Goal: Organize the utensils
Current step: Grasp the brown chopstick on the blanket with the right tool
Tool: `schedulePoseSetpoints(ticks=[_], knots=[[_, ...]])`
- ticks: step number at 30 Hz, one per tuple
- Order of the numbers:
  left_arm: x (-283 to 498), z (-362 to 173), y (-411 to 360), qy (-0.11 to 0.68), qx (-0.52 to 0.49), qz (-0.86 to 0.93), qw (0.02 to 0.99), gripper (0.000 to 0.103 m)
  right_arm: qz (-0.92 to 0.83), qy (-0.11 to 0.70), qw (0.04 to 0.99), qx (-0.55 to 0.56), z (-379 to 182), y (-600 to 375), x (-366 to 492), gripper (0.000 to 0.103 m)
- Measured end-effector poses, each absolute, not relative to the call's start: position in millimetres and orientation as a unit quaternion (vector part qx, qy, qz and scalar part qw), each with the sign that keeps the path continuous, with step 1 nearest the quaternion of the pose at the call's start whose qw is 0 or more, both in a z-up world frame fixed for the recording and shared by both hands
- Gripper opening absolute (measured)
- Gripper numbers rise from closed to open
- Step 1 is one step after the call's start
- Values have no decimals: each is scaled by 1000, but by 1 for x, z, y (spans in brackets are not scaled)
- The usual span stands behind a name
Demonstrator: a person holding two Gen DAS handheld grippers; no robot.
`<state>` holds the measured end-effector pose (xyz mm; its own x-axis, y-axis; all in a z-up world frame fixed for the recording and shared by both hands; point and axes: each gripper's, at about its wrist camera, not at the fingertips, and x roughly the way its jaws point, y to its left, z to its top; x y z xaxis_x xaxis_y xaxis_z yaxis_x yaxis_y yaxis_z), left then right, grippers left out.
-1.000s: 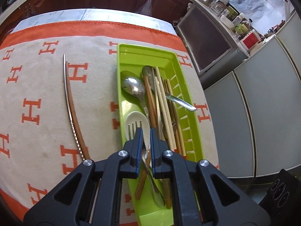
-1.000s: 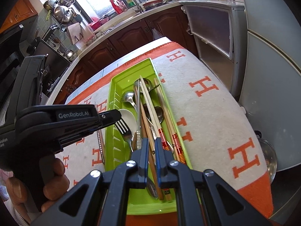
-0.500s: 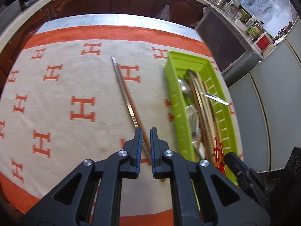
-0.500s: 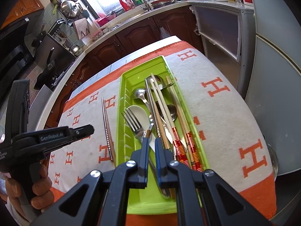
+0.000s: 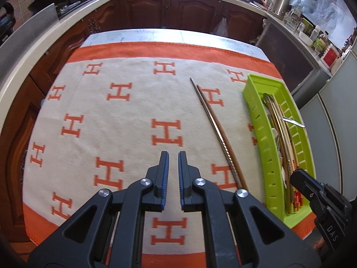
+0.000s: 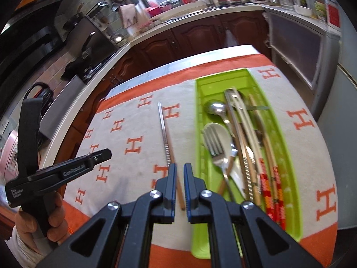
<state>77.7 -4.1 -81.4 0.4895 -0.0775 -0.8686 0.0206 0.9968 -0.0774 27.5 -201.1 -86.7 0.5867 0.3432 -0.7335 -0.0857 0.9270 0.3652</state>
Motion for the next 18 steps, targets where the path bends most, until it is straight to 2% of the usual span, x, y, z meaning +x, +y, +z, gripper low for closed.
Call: schedulePoseSetpoints(ticks=[3,18], knots=[[82,-78,2,493,-6,-11,870,9,135,449,874,125,-85,-185,44,7],[103,-98,25,511,-25,-3,859,9,132,561,816,51,-128,-135,129,7]])
